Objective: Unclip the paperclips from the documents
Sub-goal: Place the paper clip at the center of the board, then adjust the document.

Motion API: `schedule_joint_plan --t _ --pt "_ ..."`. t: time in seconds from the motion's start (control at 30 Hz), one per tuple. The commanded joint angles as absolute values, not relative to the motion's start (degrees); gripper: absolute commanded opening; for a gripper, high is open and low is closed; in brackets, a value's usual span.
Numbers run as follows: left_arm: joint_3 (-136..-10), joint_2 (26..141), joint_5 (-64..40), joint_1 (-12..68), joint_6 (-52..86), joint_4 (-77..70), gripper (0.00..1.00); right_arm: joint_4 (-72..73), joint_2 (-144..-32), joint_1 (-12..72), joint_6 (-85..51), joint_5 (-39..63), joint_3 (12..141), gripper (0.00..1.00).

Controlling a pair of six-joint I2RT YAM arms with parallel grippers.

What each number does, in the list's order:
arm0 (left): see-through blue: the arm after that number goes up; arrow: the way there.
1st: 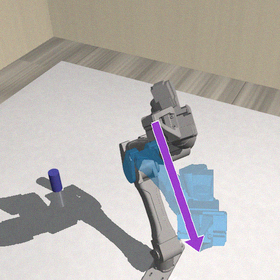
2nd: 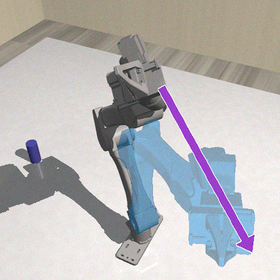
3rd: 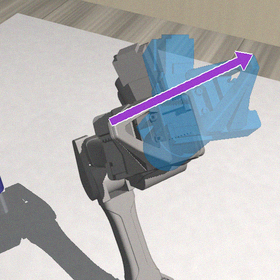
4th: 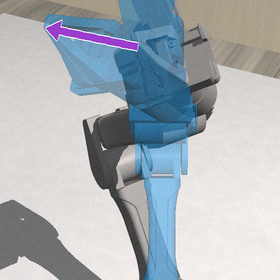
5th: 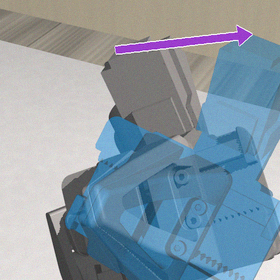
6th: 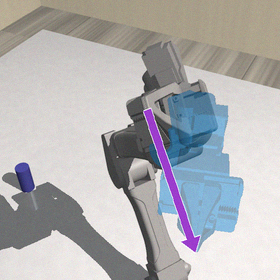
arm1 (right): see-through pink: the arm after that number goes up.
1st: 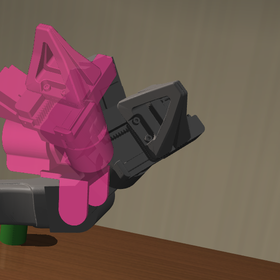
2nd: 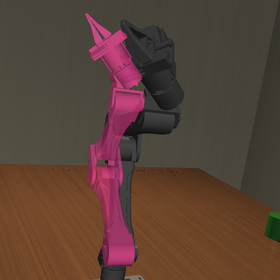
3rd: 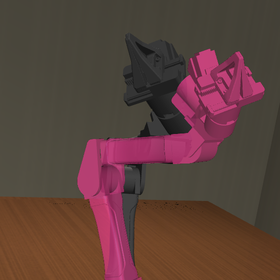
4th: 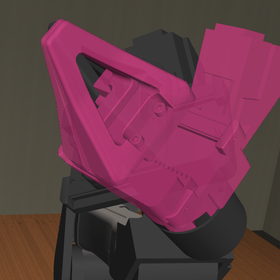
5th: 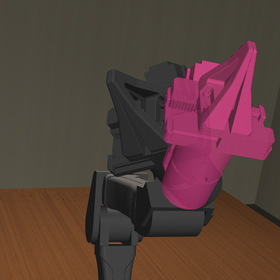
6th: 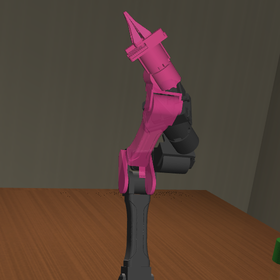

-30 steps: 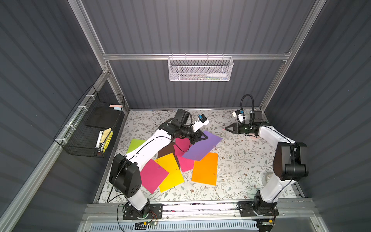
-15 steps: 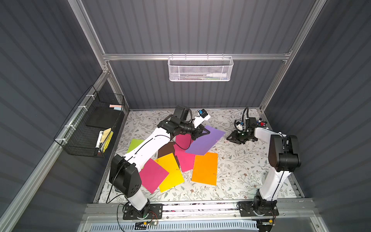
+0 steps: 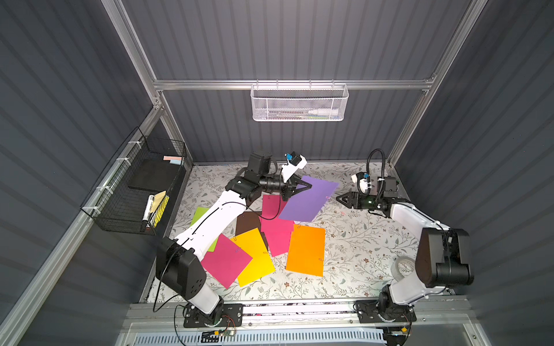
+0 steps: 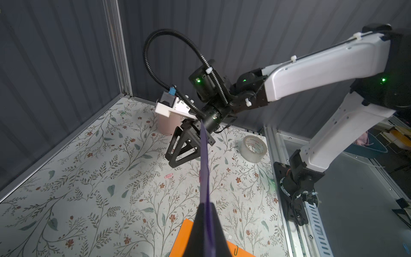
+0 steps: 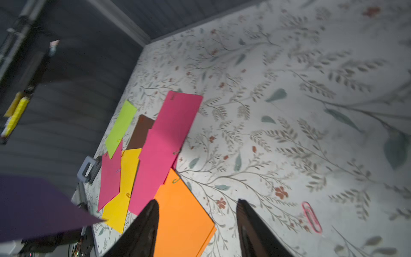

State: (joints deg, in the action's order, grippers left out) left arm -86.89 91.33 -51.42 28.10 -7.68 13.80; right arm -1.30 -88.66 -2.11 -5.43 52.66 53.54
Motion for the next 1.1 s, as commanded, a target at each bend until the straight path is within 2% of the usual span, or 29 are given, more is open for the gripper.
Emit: schedule_joint_plan --t 0.0,0.17,0.43,0.63,0.67,0.8,0.87,1.07 --pt "-87.3 90.1 -56.2 27.1 -6.4 12.1 0.0 25.7 -85.8 -2.1 -12.4 67.6 46.8 0.6" --pt "-87.8 90.3 -58.3 26.4 -6.2 12.1 0.0 41.5 -86.1 0.2 -20.1 76.1 45.6 0.61" --pt "-88.0 90.8 -59.9 26.2 -5.8 11.5 0.0 42.3 -85.6 6.2 -19.8 74.7 49.5 0.6" --pt "-88.2 90.6 -58.5 26.1 -5.5 11.9 0.0 37.2 -84.5 6.4 -17.2 76.2 50.9 0.5" --pt "-88.2 90.6 -58.3 26.0 -5.6 12.0 0.0 33.8 -83.9 6.4 -15.2 76.5 51.2 0.5" --pt "-88.1 90.1 -58.6 25.7 -5.6 12.5 0.0 19.4 -80.2 4.9 -4.3 72.9 50.7 0.64" --pt "-88.1 89.7 -58.4 25.3 -5.6 13.0 0.0 21.0 -78.8 2.5 -5.5 72.4 49.2 0.69" --pt "-87.8 88.8 -58.6 24.3 -5.4 13.4 0.0 17.8 -78.0 0.0 -3.6 74.4 49.6 0.72"
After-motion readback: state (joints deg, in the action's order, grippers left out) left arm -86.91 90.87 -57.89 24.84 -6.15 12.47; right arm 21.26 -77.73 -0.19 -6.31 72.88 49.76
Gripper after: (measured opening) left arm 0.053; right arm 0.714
